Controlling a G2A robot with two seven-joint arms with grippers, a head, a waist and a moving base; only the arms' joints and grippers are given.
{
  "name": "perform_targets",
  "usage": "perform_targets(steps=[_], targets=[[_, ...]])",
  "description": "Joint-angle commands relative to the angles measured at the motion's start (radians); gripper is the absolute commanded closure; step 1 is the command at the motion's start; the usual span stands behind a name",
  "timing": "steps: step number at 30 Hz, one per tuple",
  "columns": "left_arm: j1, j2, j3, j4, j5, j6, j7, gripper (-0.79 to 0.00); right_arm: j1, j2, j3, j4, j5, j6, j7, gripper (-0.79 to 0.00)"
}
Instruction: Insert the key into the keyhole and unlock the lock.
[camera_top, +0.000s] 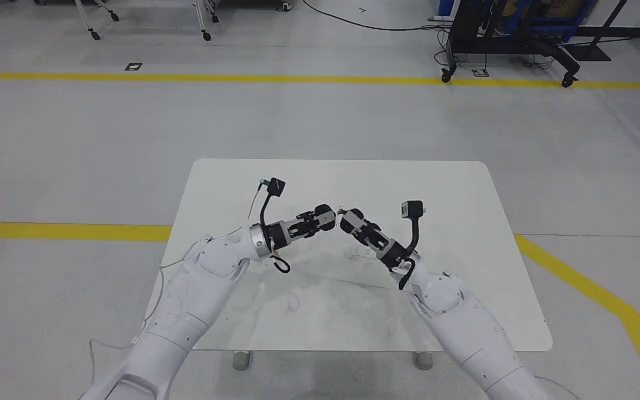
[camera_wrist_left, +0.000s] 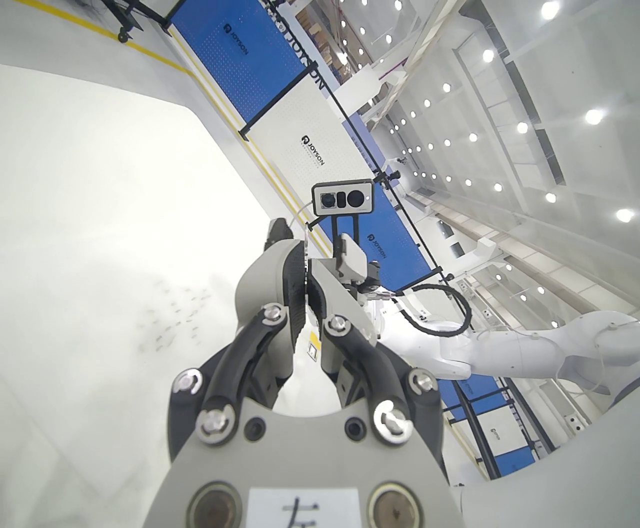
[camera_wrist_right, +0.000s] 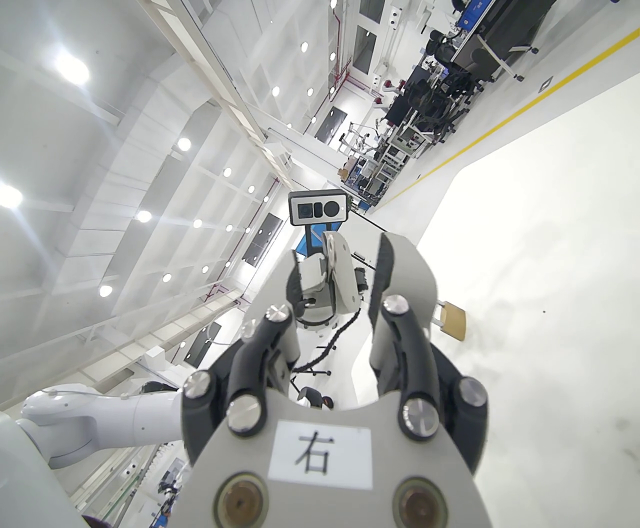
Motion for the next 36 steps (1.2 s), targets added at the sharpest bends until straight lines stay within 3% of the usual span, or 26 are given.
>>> perform_targets(steps=[1,13,15,18,21,25,29,31,33,36], targets=[[0.001,0.001,-0.009,0.001,0.006,-0.005,0.022,0.000,0.000,0.000,0.000,0.000,0.000,0.000,0.000,-0.785],[0.001,0.001,-0.009,0.001,0.006,-0.005,0.022,0.000,0.000,0.000,0.000,0.000,0.000,0.000,0.000,-0.785],[-0.001,0.005,-0.006,-0.023,0.089,0.001,0.025,0.000,0.010,0.004,0.008,-0.010,-0.058,-0.001,0.011,-0.785],[0.017,0.011,-0.009,-0.055,0.137,0.012,0.031,0.000,0.051,0.023,0.040,-0.011,-0.249,-0.078,0.114,-0.785],[0.014,0.019,-0.013,-0.067,0.161,0.008,-0.028,0.000,0.096,0.058,0.118,0.016,-0.534,-0.214,0.218,-0.785],[0.009,0.025,-0.004,-0.084,0.196,-0.023,-0.083,0.000,0.113,0.086,0.177,0.071,-0.536,-0.325,0.297,-0.785],[0.006,0.028,0.008,-0.091,0.201,-0.073,-0.104,0.000,0.122,0.102,0.178,0.082,-0.451,-0.336,0.378,-0.785],[0.002,0.029,0.015,-0.095,0.205,-0.096,-0.120,0.000,0.124,0.107,0.167,0.090,-0.384,-0.336,0.408,-0.696],[0.000,0.030,0.023,-0.095,0.209,-0.110,-0.130,0.000,0.128,0.111,0.154,0.099,-0.312,-0.336,0.436,-0.668],[-0.003,0.032,0.037,-0.098,0.217,-0.127,-0.149,0.000,0.143,0.118,0.136,0.111,-0.236,-0.336,0.484,-0.505]])
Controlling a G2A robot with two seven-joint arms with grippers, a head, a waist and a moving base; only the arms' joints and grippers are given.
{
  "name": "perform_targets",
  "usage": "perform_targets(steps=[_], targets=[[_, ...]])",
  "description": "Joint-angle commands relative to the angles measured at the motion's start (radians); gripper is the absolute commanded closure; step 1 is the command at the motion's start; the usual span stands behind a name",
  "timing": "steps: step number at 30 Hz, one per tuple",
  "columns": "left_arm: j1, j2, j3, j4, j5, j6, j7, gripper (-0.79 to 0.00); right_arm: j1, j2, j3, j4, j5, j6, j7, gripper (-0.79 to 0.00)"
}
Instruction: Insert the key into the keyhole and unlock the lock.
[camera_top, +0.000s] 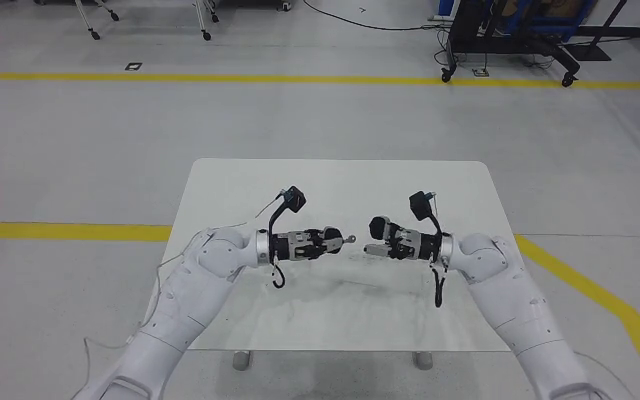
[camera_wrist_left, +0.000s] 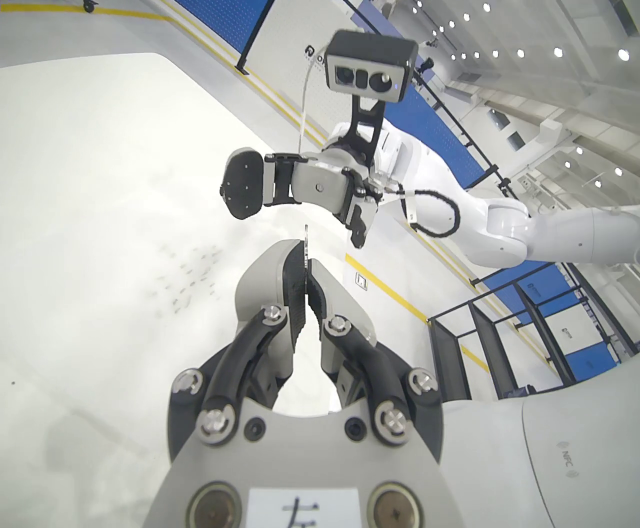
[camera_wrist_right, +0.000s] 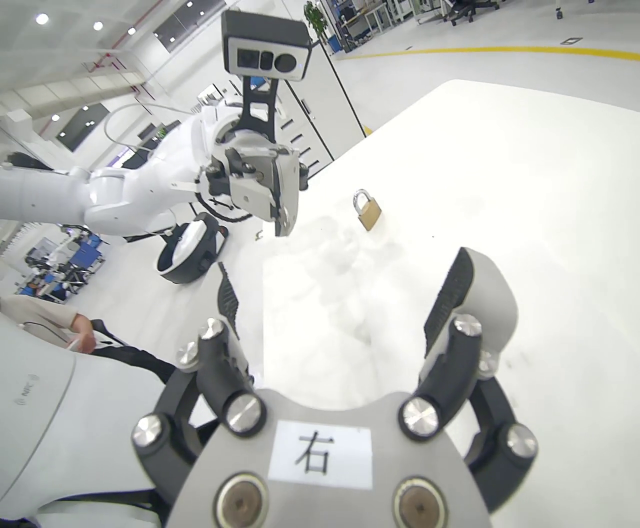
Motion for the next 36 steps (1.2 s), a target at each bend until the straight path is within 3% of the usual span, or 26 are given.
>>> perform_targets(steps=[1,3,21,23,26,27,36], targets=[[-0.002,0.001,0.009,0.000,-0.001,-0.006,-0.012,0.000,0.011,0.004,-0.013,0.007,0.046,0.000,0.037,-0.456],[-0.006,0.002,0.013,0.003,0.001,-0.006,-0.017,0.000,0.019,0.008,-0.033,0.008,0.053,0.000,0.039,-0.379],[-0.027,0.007,0.059,0.013,-0.003,-0.015,-0.019,0.000,0.078,0.067,-0.192,0.006,0.142,0.000,0.039,-0.280],[-0.029,0.008,0.063,0.015,-0.004,-0.014,-0.018,0.000,0.083,0.072,-0.204,0.006,0.149,0.000,0.039,-0.219],[-0.032,0.009,0.068,0.017,-0.010,-0.016,-0.018,0.000,0.087,0.079,-0.221,0.000,0.161,0.000,0.039,-0.025],[-0.033,0.009,0.069,0.019,-0.013,-0.017,-0.017,0.000,0.089,0.082,-0.226,-0.001,0.164,0.000,0.039,0.000],[-0.042,0.012,0.074,0.031,-0.022,-0.020,0.005,0.000,0.099,0.100,-0.262,-0.002,0.204,0.000,0.039,0.000]])
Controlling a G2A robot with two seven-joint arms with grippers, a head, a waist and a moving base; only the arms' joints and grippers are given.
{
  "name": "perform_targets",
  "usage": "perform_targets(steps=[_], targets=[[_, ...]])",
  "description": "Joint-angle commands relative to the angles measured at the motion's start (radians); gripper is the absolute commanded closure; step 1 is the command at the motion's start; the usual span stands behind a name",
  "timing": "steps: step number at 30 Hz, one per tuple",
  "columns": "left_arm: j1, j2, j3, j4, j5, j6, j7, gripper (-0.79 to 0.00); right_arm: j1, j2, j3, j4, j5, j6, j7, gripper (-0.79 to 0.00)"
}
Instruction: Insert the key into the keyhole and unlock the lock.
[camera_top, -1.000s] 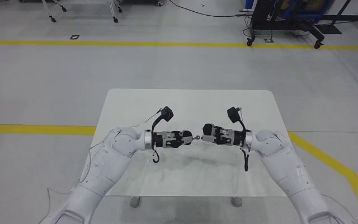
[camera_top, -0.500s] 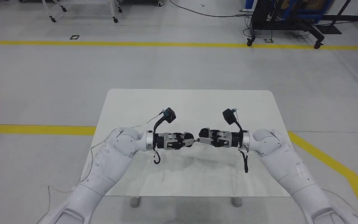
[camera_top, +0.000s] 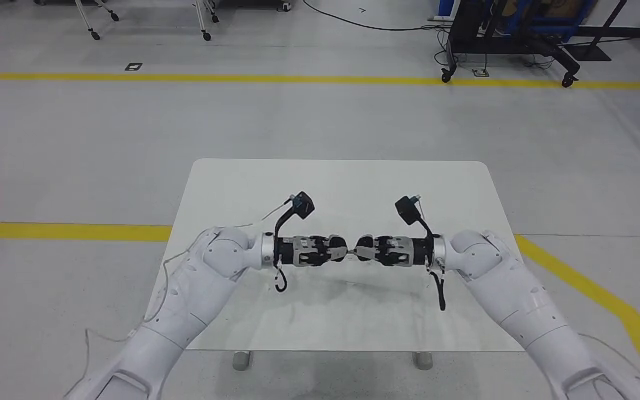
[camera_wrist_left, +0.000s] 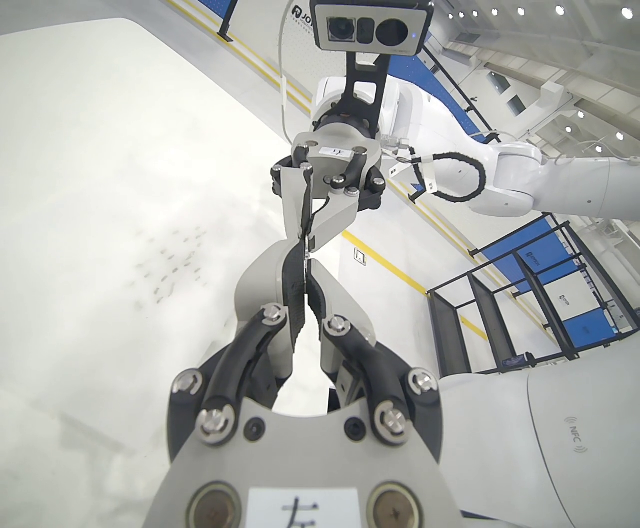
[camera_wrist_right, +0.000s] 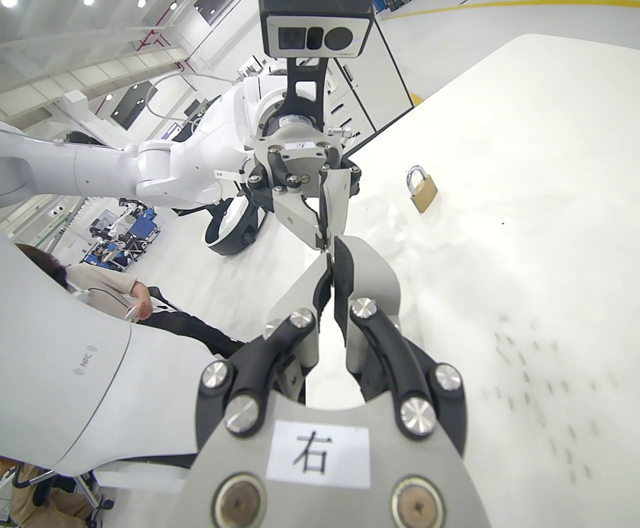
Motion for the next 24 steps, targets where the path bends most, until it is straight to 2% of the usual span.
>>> perform_targets(steps=[1,15,16,17,20,21,24], targets=[[-0.001,0.001,-0.001,0.002,-0.001,-0.001,0.006,0.000,0.000,0.003,-0.006,0.001,0.015,0.000,0.000,0.000],[-0.003,0.005,0.015,-0.003,0.005,-0.008,0.032,0.000,-0.010,0.014,-0.010,0.014,0.053,0.000,-0.007,0.000],[-0.003,0.005,0.016,-0.003,0.006,-0.009,0.034,0.000,-0.009,0.014,-0.010,0.018,0.052,0.000,-0.011,-0.132],[-0.003,0.005,0.017,-0.003,0.006,-0.010,0.036,0.000,-0.007,0.013,-0.010,0.021,0.051,0.000,-0.015,-0.320],[-0.003,0.006,0.016,-0.002,0.005,-0.011,0.050,0.000,-0.004,0.011,-0.013,0.028,0.046,0.000,-0.024,-0.425],[-0.003,0.006,0.015,-0.003,0.007,-0.011,0.056,0.000,-0.002,0.011,-0.015,0.032,0.045,0.000,-0.027,-0.391],[-0.001,0.008,0.016,-0.005,0.015,-0.012,0.068,0.000,0.001,0.008,-0.023,0.041,0.049,0.000,-0.030,-0.376]])
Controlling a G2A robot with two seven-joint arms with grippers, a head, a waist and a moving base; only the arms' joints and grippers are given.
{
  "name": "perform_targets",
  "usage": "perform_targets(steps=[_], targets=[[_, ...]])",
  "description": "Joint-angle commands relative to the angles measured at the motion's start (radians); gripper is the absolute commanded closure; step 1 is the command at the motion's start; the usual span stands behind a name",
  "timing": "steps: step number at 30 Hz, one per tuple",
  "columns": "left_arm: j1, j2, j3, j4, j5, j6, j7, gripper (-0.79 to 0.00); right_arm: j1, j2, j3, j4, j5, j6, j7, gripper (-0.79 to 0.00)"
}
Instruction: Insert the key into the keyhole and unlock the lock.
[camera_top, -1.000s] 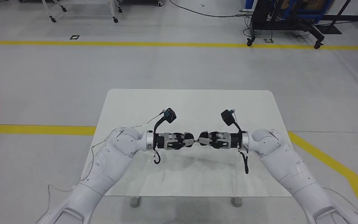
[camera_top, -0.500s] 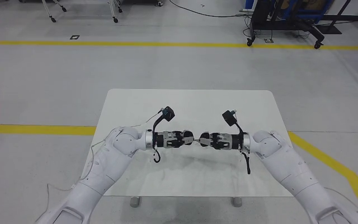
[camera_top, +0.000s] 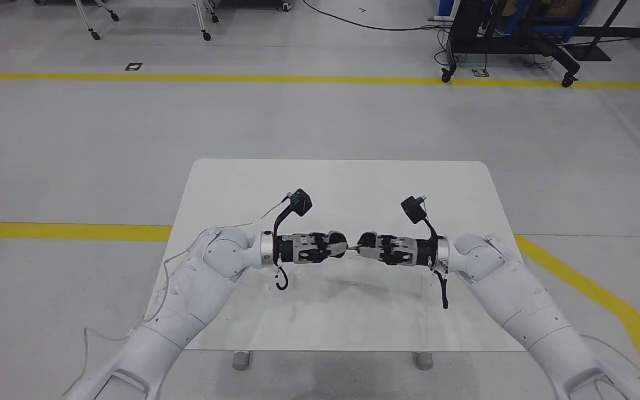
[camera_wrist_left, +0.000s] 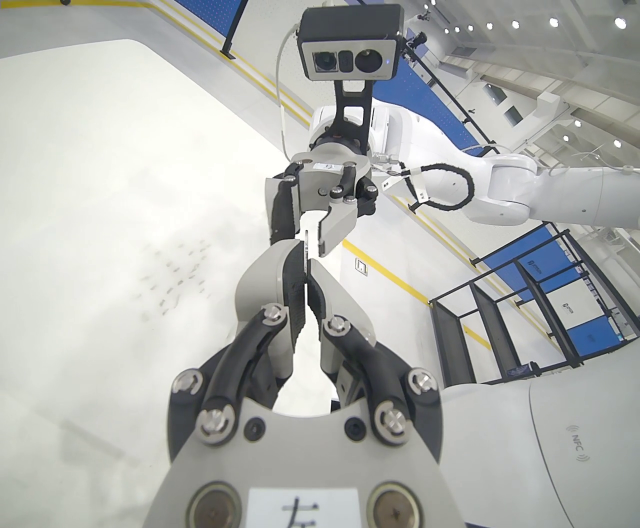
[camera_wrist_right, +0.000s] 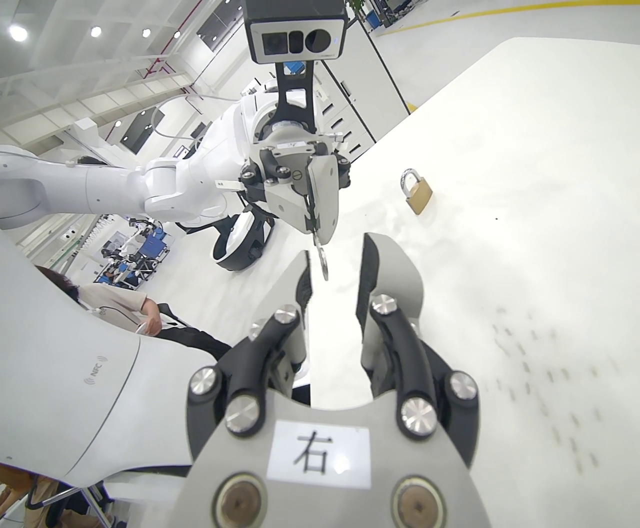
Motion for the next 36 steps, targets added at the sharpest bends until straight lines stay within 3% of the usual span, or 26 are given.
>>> perform_targets(steps=[1,8,11,12,14,23,25,36], targets=[[0.001,0.001,0.001,-0.002,0.006,-0.001,0.006,0.000,0.002,-0.002,-0.006,0.006,0.002,0.000,0.002,-0.376],[0.002,0.003,0.004,-0.007,0.012,0.003,0.017,0.000,0.011,-0.005,-0.020,0.008,0.015,0.000,0.001,-0.366],[0.002,0.004,0.007,-0.009,0.012,0.002,0.018,0.000,0.014,-0.006,-0.021,0.008,0.016,0.000,0.002,-0.314],[0.002,0.004,0.007,-0.009,0.012,0.002,0.019,0.000,0.015,-0.006,-0.022,0.007,0.018,0.000,0.001,-0.256],[0.002,0.005,0.009,-0.009,0.013,0.002,0.020,0.000,0.016,-0.007,-0.024,0.007,0.019,0.000,0.001,0.000],[0.001,0.009,0.004,-0.010,0.021,0.002,0.045,0.000,0.019,-0.006,-0.026,0.008,0.025,0.000,0.000,0.000],[0.002,0.010,-0.001,-0.011,0.027,0.005,0.056,-0.785,0.018,-0.005,-0.024,0.008,0.022,0.000,-0.002,0.000],[0.003,0.012,-0.010,-0.010,0.036,0.004,0.074,-0.785,0.017,0.001,0.005,0.039,-0.006,0.000,-0.035,0.000]])
